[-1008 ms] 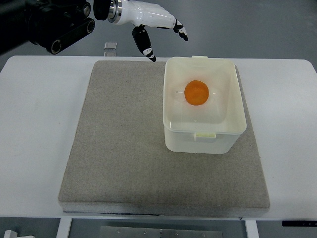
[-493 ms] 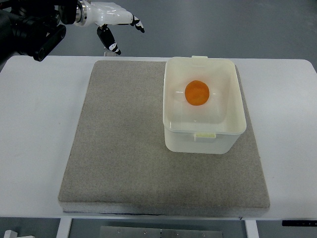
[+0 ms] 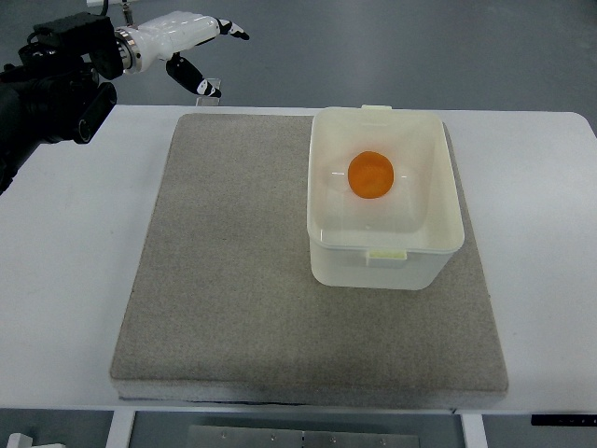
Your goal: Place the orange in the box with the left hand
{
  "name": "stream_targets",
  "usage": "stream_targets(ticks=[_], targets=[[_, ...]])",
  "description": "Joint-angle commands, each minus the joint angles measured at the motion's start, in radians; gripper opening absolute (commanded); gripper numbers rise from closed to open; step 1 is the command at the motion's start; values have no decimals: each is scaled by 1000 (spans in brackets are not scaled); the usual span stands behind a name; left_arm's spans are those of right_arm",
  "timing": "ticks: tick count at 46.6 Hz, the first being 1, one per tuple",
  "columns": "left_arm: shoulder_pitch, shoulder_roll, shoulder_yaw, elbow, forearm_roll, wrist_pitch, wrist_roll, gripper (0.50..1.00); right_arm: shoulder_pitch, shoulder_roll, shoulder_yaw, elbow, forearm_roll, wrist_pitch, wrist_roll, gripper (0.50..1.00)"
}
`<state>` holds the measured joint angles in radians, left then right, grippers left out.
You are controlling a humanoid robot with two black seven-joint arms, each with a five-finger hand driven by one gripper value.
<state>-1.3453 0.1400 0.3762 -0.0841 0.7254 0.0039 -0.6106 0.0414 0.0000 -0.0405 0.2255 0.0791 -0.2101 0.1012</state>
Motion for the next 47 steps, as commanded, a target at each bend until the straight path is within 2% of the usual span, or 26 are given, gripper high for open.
stream_targets(ticks=[1,11,19,34,42,47], targets=[[11,-29,0,30,-159,-1,0,883,0,0,-1,0,-1,0,0,944],[48,-34,-52,37,-464,-2,0,883,0,0,-1,0,-1,0,0,944],[66,-34,-173,37,-584,-13,0,876,0,0,1,0,-1,0,0,944],[112,-37,-488,26,-604,-15,31,874,0,0,1,0,1,0,0,944],[146,-37,-574,24,-606,-16,101,866,0,0,1,0,1,0,0,944],[146,-39,-609,23,-618,-15,107,861,0,0,-1,0,1,0,0,944]])
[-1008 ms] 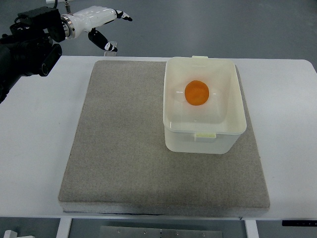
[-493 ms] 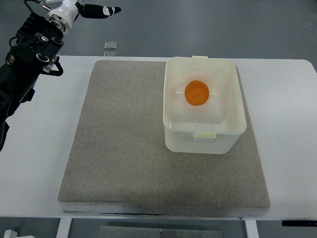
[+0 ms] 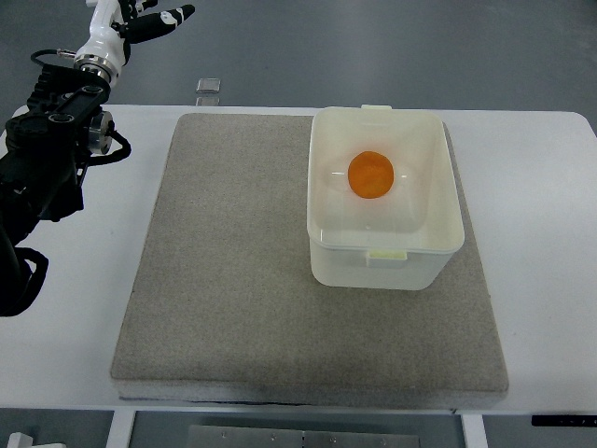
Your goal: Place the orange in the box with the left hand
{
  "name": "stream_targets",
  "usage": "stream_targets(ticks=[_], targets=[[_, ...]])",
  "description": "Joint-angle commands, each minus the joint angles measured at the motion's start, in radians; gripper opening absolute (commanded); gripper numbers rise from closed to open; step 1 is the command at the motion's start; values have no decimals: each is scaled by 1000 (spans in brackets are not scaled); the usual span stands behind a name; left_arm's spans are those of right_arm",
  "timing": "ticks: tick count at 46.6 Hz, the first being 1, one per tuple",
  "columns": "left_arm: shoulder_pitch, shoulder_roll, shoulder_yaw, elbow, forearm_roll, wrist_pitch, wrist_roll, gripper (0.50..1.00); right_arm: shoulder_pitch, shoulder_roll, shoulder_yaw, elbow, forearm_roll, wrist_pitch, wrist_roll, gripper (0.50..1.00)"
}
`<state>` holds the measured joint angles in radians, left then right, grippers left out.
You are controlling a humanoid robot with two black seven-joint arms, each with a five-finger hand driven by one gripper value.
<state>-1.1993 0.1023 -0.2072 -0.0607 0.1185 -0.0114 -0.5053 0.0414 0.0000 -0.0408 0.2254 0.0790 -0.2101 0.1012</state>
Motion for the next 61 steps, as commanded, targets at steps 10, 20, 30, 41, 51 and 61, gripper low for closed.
stream_targets(ticks=[10,20,30,41,51,61], targets=[[4,-1,-81,-1,-123,-25,34,861,0,0,1,0,1,0,0,944],[4,1,-84,1,-218,-78,36,859,0,0,-1,0,-1,0,0,944],[6,1,-156,9,-234,-64,37,857,0,0,1,0,-1,0,0,944],[18,-1,-184,1,-234,-62,37,857,0,0,1,0,-1,0,0,944],[21,-7,-178,1,-232,-61,37,866,0,0,1,0,-1,0,0,944],[23,-7,-175,1,-227,-61,37,872,0,0,1,0,-1,0,0,944]])
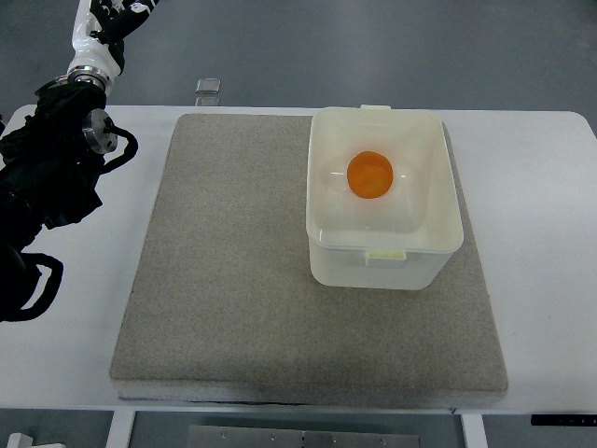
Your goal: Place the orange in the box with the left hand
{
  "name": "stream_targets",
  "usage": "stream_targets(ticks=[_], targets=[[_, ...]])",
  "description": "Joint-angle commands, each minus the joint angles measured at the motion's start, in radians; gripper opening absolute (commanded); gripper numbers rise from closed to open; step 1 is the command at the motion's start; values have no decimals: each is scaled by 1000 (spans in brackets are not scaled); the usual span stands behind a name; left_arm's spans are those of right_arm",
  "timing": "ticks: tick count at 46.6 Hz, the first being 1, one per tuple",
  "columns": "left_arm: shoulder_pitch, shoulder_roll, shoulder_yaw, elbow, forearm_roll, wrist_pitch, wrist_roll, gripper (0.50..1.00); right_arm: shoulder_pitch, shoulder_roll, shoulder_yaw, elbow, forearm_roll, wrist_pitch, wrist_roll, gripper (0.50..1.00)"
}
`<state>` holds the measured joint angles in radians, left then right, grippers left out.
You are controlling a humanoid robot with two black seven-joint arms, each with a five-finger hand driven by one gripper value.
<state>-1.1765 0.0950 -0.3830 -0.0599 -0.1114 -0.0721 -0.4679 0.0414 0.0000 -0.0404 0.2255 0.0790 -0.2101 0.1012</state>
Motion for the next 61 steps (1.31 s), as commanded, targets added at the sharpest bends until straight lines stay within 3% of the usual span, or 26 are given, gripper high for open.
stream_targets(ticks=[1,22,43,50,52,57,61], targets=[[-2,0,1,0,4,0,0,872,0,0,1,0,1,0,0,944],[46,-38,-10,-5,-2,-21,0,870,0,0,0,0,-1,0,0,944],[48,-37,-100,-9,-183,-83,0,868,0,0,-1,0,1,0,0,944],[54,-37,-139,-8,-198,-141,0,857,0,0,0,0,-1,0,0,944],[54,-41,-142,2,-200,-115,2,823,0,0,-1,0,-1,0,0,944],[54,-41,-175,-9,-215,6,12,823,0,0,0,0,1,0,0,944],[55,-44,-197,-9,-218,15,44,825,0,0,-1,0,1,0,0,944]])
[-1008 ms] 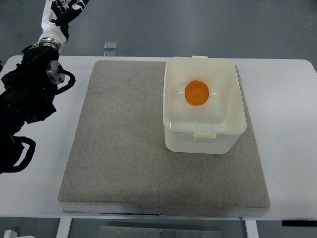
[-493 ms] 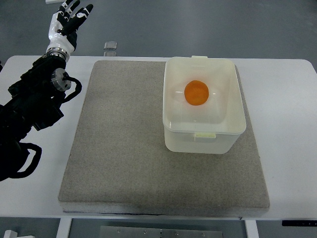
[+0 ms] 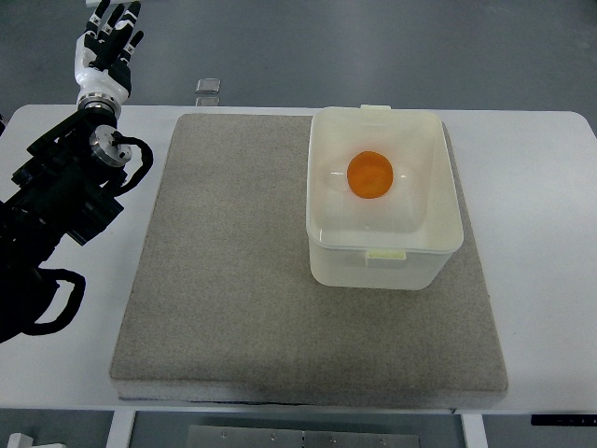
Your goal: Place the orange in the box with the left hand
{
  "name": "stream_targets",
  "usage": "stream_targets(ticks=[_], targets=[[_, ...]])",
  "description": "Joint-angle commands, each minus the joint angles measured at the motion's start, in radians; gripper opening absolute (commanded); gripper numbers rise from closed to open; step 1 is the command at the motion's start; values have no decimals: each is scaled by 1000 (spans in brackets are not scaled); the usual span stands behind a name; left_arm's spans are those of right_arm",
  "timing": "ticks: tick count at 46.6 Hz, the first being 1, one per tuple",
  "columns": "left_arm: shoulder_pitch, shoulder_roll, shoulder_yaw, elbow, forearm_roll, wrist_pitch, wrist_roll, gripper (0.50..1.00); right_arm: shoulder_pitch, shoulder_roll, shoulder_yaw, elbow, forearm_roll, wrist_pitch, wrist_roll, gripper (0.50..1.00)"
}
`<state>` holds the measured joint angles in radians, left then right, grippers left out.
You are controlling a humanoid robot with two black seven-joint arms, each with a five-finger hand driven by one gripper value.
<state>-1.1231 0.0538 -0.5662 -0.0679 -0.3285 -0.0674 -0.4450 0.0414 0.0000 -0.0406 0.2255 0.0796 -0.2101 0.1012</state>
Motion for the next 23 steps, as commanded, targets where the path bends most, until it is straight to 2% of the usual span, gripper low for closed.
stream_targets(ticks=[1,8,15,23], targets=[[2,-5,-14,-1,-1,11,26,825,0,0,-1,0,0,0,0,944],[3,-11,-18,-1,-1,0,28,825,0,0,1,0,0,0,0,944],[11,-14,-21,-1,-4,-106,25,825,0,0,-1,0,-1,0,0,944],[9,-12,-20,0,-4,-106,26,827,0,0,-1,0,0,0,0,944]])
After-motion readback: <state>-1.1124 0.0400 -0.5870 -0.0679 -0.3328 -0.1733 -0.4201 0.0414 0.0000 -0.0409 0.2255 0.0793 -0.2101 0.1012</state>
